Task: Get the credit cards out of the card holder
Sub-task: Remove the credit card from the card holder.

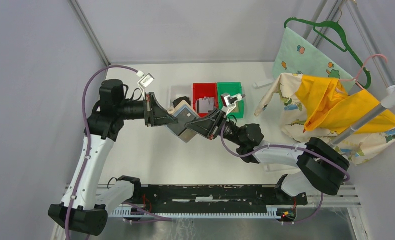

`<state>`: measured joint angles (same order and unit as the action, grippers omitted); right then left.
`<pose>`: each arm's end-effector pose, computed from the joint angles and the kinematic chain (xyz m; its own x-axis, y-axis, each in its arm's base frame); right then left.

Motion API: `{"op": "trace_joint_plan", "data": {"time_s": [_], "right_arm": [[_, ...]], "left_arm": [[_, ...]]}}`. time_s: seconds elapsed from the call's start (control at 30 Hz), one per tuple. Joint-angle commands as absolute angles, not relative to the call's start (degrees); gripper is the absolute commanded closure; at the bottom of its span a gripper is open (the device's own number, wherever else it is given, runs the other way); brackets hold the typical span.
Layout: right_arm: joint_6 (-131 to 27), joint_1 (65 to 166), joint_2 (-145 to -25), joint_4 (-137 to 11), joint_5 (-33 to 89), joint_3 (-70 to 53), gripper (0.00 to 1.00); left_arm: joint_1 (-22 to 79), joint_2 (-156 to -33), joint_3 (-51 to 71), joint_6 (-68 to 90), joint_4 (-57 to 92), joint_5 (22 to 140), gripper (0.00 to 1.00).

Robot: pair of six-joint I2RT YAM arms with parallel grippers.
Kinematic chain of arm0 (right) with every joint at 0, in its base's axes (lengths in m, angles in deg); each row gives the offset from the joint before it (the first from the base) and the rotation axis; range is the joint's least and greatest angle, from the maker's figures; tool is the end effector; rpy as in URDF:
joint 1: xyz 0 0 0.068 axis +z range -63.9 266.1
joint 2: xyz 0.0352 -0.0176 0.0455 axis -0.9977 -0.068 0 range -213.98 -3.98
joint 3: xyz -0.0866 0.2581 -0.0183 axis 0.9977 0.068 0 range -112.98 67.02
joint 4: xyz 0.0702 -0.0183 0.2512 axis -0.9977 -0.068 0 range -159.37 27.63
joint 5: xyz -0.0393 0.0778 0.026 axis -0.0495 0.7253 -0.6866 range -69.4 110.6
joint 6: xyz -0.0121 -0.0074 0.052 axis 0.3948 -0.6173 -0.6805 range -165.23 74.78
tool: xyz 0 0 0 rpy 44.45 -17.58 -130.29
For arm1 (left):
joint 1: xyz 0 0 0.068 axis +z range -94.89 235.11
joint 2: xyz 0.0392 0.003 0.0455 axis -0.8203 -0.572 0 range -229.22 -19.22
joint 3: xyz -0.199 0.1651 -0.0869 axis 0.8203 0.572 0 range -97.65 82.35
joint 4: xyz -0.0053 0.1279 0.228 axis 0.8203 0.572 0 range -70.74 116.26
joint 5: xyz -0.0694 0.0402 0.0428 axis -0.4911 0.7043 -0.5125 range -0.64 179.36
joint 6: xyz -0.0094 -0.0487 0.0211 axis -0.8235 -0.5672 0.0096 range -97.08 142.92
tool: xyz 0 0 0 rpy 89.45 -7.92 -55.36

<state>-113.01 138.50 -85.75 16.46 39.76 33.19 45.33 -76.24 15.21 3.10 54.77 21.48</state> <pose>0.1637 0.2315 0.2884 -0.7335 0.4808 -0.4804 -0.6379 -0.2430 0.7308 0.1776 -0.0641 0.3996 -0.6988 -0.0090 -0.7153 0.6929 0.2399 -0.6799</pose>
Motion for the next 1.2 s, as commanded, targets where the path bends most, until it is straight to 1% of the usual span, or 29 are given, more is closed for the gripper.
{"op": "trace_joint_plan", "data": {"time_s": [0.0, 0.03, 0.1, 0.13, 0.23, 0.43, 0.5, 0.57, 0.77, 1.17], "right_arm": [[-114.93, 138.33, -84.87, 24.39, 39.58, 34.08, 0.77], [-115.49, 138.34, -85.3, 25.27, 39.36, 33.97, 0.72], [-116.47, 138.5, -86.28, 26.74, 38.83, 33.52, 0.71], [-117.02, 138.65, -86.92, 27.43, 38.75, 33.03, 0.72], [-118.22, 138.94, -88.04, 29.85, 38.61, 32.22, 0.83], [-118.22, 139.35, -88.16, 30.22, 38.18, 32.1, 0.96], [-118.27, 139.33, -87.87, 30.32, 38.18, 32.5, 1.0], [-118.14, 139.36, -87.43, 30.92, 38.14, 33.46, 1.0], [-117.26, 139.34, -86.7, 29.96, 38.75, 34.75, 1.0], [-117.48, 139.34, -87.15, 32.51, 38.64, 35.62, 1.0]], "left_arm": [[46.03, -75.25, 13.09, 3.94, 49.76, 20.25, 0.98], [46.04, -75.15, 13.05, 3.87, 49.76, 20.2, 0.98], [46.06, -74.97, 13.0, 3.64, 49.76, 20.15, 0.98], [46.06, -75.02, 13.0, 3.48, 49.74, 20.04, 0.98], [46.04, -74.62, 12.83, 3.19, 49.83, 20.01, 0.98], [46.06, -73.92, 12.83, 2.72, 49.96, 20.06, 0.98], [46.06, -73.98, 12.74, 2.87, 50.15, 20.44, 0.96], [46.06, -74.38, 12.11, 2.91, 50.78, 21.56, 0.93], [46.05, -76.87, 10.54, 3.08, 53.4, 21.63, 0.89], [46.04, -75.64, 10.98, 2.78, 52.09, 22.48, 0.87]]}}
